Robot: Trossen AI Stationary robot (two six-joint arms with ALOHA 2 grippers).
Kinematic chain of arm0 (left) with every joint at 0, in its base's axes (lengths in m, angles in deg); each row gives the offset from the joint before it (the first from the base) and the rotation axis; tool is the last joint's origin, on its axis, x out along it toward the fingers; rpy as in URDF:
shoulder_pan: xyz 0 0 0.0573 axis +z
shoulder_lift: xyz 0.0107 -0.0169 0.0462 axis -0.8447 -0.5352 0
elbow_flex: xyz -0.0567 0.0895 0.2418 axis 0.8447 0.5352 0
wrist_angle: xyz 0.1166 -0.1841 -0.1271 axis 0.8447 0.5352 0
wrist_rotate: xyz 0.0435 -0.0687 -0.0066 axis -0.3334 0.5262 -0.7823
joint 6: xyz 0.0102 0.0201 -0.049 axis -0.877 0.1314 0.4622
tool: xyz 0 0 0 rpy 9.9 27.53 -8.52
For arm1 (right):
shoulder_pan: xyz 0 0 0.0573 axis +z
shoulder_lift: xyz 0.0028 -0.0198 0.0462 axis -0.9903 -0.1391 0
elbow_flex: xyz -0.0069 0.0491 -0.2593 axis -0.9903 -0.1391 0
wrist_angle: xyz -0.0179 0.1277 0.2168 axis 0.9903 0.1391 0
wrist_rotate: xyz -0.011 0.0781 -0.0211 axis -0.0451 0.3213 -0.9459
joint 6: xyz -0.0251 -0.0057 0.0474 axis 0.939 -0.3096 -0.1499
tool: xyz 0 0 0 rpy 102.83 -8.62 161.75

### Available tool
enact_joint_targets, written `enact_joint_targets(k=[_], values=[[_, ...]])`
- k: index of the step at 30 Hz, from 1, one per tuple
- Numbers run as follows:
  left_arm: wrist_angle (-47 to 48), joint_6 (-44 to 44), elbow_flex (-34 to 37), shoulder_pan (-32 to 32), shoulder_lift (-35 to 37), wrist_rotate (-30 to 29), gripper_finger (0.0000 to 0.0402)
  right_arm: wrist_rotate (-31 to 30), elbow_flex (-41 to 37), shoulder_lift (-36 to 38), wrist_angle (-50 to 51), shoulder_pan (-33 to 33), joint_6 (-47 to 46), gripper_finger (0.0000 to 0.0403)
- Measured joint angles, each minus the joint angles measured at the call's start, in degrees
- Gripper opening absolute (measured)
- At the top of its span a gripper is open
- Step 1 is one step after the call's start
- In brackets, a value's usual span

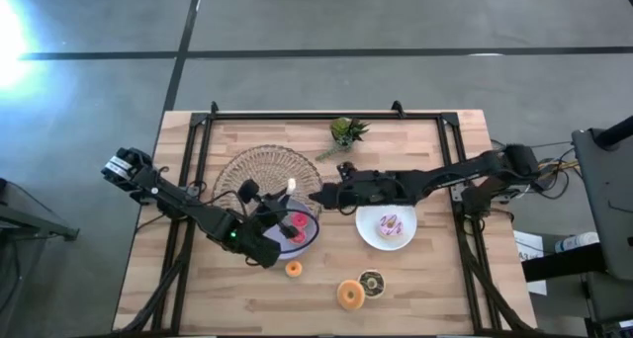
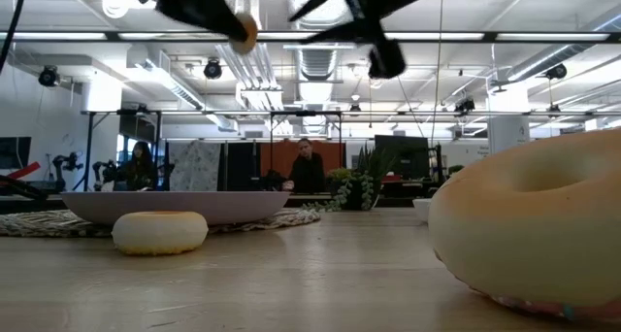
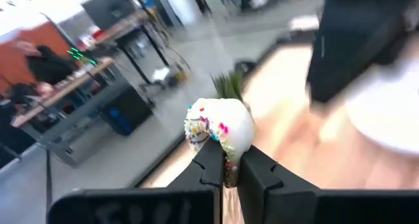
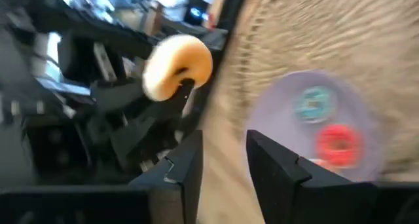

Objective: Pick & Place donuts
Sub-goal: Put the small white donut on the purple plate

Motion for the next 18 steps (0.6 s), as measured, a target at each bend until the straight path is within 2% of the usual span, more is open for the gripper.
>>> enact_joint_targets(k=[3, 7, 10, 13, 18], values=[[9.7, 5.7, 0.1, -0.3, 0.0, 8.3, 0.0001, 0.3, 0.0, 4.5, 9.9, -0.1, 7.7, 0.0124], [21.8, 11.0, 2.6, -1.5, -0.1, 21.5, 0.0001, -0.2, 0.0, 9.9, 21.2, 0.0, 12.4, 0.0138], [23.1, 11.1, 5.8, -2.1, -0.1, 28.8, 0.0001, -1.8, 0.0, 12.7, 26.5, 0.0, 13.3, 0.0143], [21.7, 10.2, 7.9, -1.7, -0.2, 33.2, 0.0001, -4.2, 0.1, 14.0, 28.6, -0.1, 13.7, 0.0146], [18.1, 9.2, 11.7, 2.7, -0.2, 40.3, 0.0001, -5.4, 0.1, 13.8, 28.2, -0.1, 14.3, 0.0142]])
